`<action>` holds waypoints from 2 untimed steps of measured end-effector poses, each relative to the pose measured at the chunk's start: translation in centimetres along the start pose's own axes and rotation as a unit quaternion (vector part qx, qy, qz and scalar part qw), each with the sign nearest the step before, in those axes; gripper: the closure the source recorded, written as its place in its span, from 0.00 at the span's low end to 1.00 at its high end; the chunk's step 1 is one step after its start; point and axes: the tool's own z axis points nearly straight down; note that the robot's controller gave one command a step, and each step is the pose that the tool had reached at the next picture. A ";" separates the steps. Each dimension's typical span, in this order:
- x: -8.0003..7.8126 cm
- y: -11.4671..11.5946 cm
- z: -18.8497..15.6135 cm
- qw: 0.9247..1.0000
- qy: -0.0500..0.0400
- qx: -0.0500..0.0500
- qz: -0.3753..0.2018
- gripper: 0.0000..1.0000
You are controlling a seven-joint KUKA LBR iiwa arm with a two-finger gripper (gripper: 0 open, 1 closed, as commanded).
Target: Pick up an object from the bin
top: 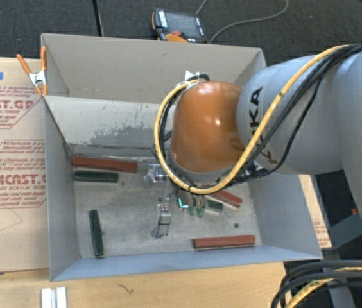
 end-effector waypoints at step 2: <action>-6.3 -16.9 9.8 0.995 -0.005 0.002 -0.101 0.00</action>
Offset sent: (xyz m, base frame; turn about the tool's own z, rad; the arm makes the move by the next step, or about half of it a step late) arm 0.0228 -0.0624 -0.0720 0.0333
